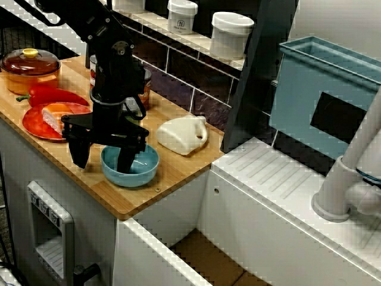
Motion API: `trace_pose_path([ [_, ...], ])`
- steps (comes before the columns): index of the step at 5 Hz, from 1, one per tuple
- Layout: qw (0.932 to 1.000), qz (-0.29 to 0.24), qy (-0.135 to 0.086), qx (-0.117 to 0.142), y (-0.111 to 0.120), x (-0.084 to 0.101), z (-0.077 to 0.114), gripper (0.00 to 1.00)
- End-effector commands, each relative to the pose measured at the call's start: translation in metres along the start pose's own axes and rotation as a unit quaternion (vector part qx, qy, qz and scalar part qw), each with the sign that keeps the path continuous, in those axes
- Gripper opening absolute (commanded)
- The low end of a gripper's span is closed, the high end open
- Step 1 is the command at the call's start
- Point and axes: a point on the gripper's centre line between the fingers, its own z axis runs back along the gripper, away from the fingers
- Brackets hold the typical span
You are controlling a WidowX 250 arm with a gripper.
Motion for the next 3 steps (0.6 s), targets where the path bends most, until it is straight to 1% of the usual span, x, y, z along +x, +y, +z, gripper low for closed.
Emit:
trace_pose_path([
  [1, 1.0000, 0.000, 0.000, 0.000, 0.0000, 0.0000, 0.0000, 1.00],
  [2, 1.0000, 0.003, -0.002, -0.007, -0.0018, 0.0001, 0.0000, 0.00],
  [3, 0.9999, 0.009, 0.004, -0.006, -0.0021, 0.0029, 0.0006, 0.00],
])
